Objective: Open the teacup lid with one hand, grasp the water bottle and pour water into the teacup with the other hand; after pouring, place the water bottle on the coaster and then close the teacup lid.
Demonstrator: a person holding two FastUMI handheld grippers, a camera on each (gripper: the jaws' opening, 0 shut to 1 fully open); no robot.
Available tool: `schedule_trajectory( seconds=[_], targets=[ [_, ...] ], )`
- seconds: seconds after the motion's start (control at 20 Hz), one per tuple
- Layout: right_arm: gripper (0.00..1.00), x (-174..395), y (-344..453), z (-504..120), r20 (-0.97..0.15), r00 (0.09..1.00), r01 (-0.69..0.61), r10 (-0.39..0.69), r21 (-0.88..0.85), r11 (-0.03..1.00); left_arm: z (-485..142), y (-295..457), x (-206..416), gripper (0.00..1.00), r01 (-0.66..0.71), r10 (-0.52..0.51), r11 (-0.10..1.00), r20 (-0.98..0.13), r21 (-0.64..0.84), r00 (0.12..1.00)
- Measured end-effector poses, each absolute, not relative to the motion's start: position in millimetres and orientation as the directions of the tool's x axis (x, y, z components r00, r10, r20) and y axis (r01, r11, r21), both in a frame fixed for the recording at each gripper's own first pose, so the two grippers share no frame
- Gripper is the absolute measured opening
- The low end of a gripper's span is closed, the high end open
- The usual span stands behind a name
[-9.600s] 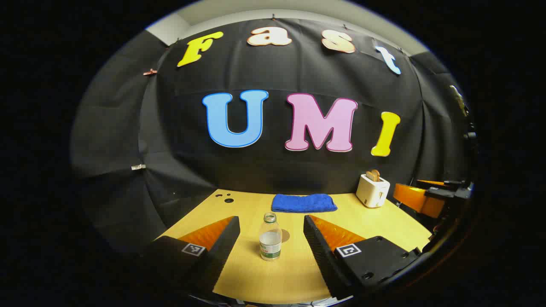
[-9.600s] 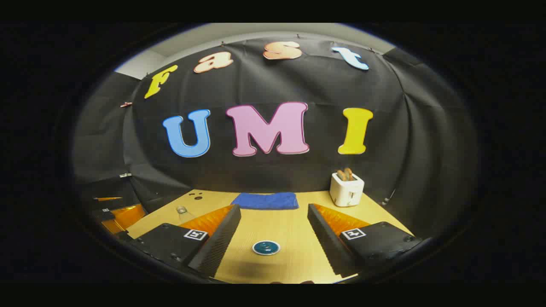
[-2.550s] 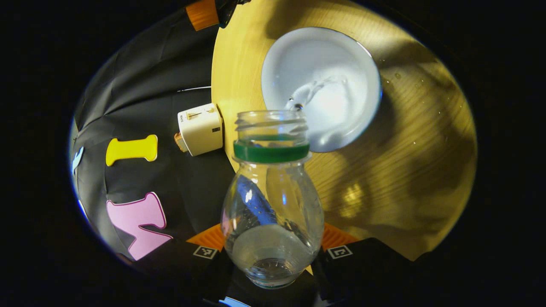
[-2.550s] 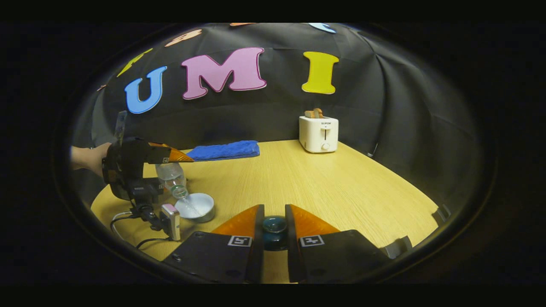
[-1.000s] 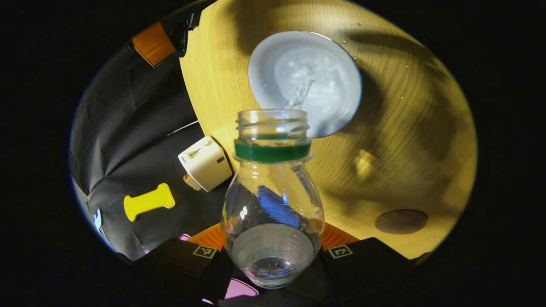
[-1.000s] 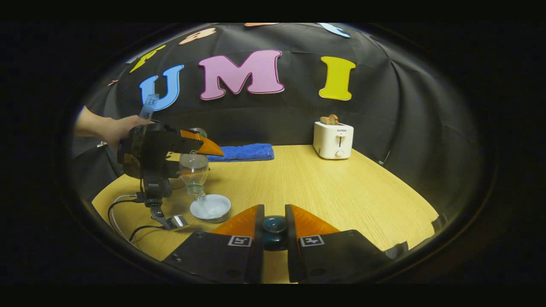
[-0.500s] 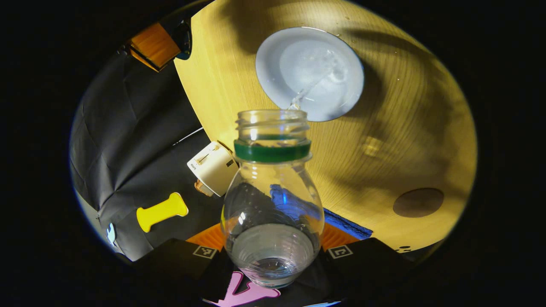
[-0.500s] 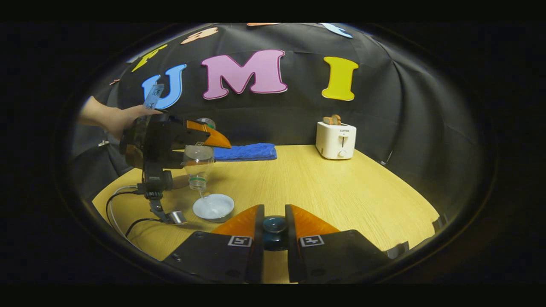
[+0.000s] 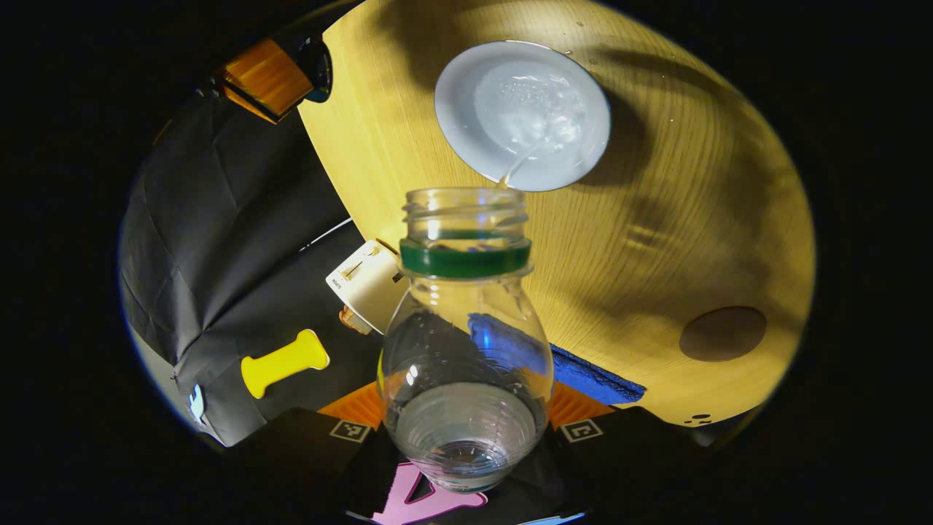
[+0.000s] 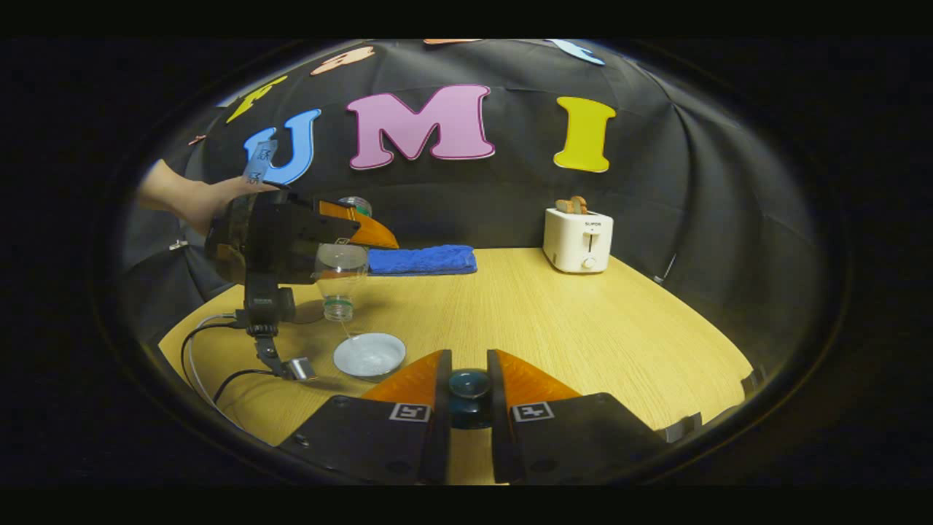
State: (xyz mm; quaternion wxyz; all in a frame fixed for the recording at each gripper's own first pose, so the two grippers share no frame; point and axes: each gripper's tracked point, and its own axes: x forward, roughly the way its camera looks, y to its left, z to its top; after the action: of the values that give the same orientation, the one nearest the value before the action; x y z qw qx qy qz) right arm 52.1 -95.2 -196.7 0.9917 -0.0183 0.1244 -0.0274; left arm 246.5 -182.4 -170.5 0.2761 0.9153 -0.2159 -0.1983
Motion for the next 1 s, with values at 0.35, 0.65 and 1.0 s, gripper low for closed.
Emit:
schedule_trajectory(
  seconds=[0.35,0.65,1.0],
  targets=[
    [0.26,54,-91,-193,-0.232,0.972,0.035,-0.047,-0.055,0.998,-168,-184,247,0.79,-0.302,-0.515,-0.745,-0.225,0.595,0.827],
    [0.26,56,-89,-193,-0.236,0.971,0.03,-0.043,-0.058,0.998,-170,-183,249,0.8,-0.292,-0.508,-0.746,-0.228,0.599,0.831],
    [0.26,61,-86,-186,-0.23,0.972,0.027,-0.04,-0.061,0.998,-170,-170,250,0.8,-0.232,-0.518,-0.642,-0.19,0.731,0.834]
  ],
)
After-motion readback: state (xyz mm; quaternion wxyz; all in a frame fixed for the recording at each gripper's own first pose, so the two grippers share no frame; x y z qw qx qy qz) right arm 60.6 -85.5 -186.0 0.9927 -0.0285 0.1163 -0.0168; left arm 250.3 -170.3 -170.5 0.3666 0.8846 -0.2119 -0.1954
